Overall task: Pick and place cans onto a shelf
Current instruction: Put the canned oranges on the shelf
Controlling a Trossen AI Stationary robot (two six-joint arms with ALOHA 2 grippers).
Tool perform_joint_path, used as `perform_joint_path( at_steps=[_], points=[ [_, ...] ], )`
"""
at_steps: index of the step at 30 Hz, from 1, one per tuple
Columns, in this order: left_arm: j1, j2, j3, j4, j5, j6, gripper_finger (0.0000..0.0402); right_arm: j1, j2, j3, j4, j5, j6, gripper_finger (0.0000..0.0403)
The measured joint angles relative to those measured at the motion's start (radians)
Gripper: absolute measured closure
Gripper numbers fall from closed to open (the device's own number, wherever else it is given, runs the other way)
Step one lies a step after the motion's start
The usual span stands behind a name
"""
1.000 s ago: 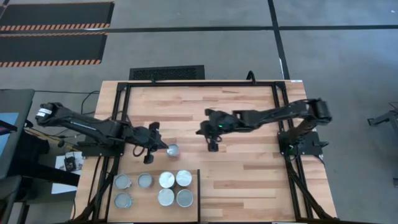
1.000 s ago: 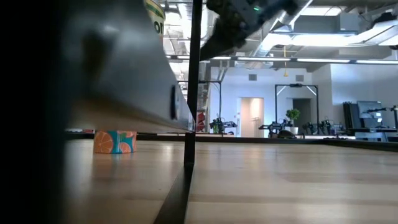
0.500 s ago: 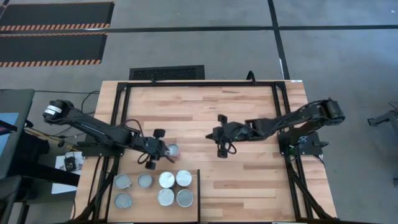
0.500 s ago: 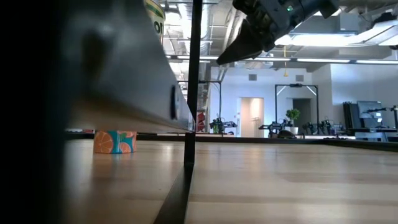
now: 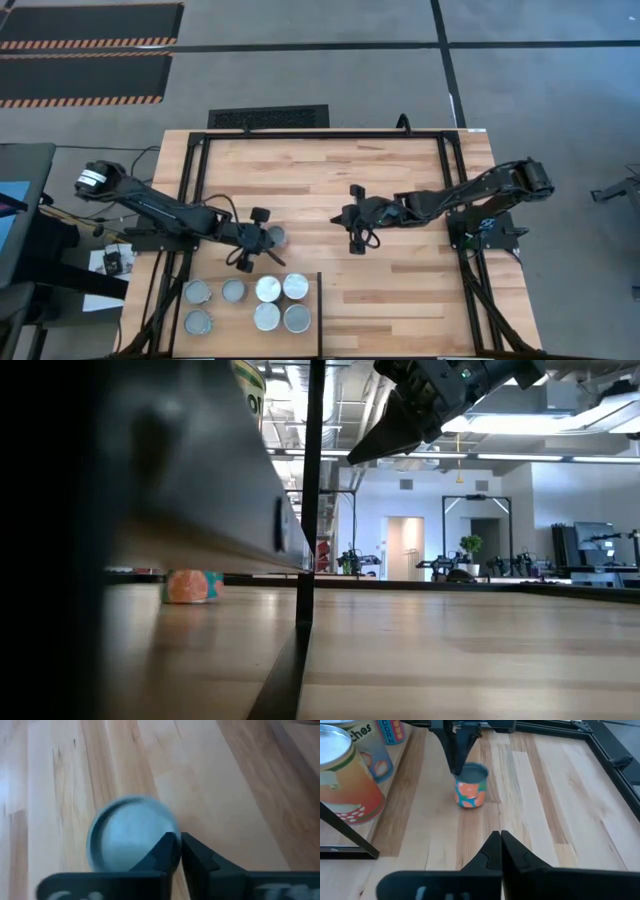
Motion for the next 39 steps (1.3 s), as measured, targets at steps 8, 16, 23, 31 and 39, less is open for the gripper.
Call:
perform_joint_path(
  at_steps=[8, 16, 23, 31, 39],
  points=[
    [-0.004, -0.084, 0.116, -0.204, 0.097, -0.023, 0.0399, 0.000, 0.000, 0.000, 0.000, 0.000, 0.000, 0.0396],
    [-0.081, -0.217, 0.378, -0.614, 0.149, -0.140, 0.0401, 0.000, 0.000, 0.000, 0.000, 0.000, 0.016, 0.0395],
    [-0.290, -0.253, 0.556, -0.783, 0.138, -0.339, 0.0401, 0.009, 0.001, 0.000, 0.000, 0.000, 0.050, 0.0395],
    [-0.684, -0.101, 0.609, -0.703, -0.004, -0.639, 0.0401, 0.013, 0.002, -0.006, -0.004, 0.030, 0.072, 0.0395],
    [-0.839, 0.149, 0.614, -0.570, -0.126, -0.813, 0.0401, 0.004, 0.002, -0.006, -0.004, 0.030, 0.068, 0.0395]
  ],
)
